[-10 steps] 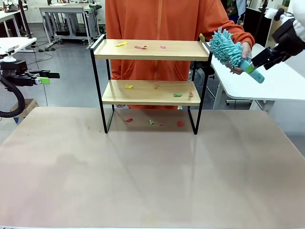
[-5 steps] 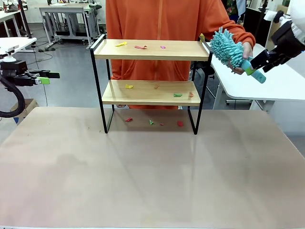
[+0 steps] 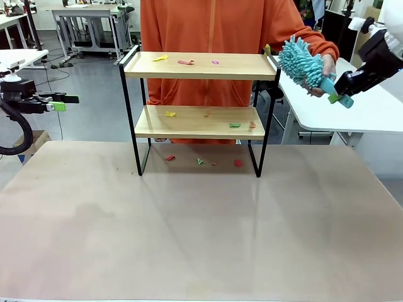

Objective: Clean the shelf.
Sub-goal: Pick up the Duster handed by the human, then clean the specific section of the Shelf indicated by the human with the Duster.

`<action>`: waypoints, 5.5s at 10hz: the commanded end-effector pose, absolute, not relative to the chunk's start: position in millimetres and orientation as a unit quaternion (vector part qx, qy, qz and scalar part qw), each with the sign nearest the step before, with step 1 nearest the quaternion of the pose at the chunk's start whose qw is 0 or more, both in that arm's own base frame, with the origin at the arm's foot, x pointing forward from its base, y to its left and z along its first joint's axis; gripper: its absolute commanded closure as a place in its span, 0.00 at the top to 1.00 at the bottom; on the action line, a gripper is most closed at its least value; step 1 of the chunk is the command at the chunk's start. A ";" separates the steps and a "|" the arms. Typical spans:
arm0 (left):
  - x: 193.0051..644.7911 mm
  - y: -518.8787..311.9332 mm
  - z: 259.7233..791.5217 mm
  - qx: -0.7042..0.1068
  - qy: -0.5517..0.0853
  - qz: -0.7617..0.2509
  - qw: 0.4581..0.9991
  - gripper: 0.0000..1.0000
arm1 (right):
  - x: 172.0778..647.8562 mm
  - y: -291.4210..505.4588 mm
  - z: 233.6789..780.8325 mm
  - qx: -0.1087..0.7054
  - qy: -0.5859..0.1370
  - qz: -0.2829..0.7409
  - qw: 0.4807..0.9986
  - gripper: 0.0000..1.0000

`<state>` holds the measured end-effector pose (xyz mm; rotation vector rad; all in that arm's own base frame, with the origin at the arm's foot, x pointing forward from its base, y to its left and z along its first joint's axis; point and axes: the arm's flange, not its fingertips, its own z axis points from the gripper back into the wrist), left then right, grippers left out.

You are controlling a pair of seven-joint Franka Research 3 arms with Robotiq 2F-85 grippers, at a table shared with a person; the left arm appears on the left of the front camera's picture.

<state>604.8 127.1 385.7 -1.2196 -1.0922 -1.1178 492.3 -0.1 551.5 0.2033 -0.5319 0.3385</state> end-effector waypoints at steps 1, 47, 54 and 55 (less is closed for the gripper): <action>603.6 128.0 385.3 -0.510 -0.462 -0.479 0.544 1.00 | 488.4 -1.5 563.4 0.082 -0.259 0.148 0.951 0.00; 603.6 128.0 385.3 -0.510 -0.462 -0.479 0.544 1.00 | 271.8 7.2 589.8 -0.087 0.014 0.602 0.793 0.13; 603.6 128.0 385.3 -0.510 -0.462 -0.479 0.544 1.00 | 271.8 7.2 589.8 -0.087 0.014 0.602 0.793 0.13; 603.6 128.0 385.3 -0.510 -0.462 -0.479 0.544 1.00 | 271.8 7.2 589.8 -0.087 0.014 0.602 0.793 0.13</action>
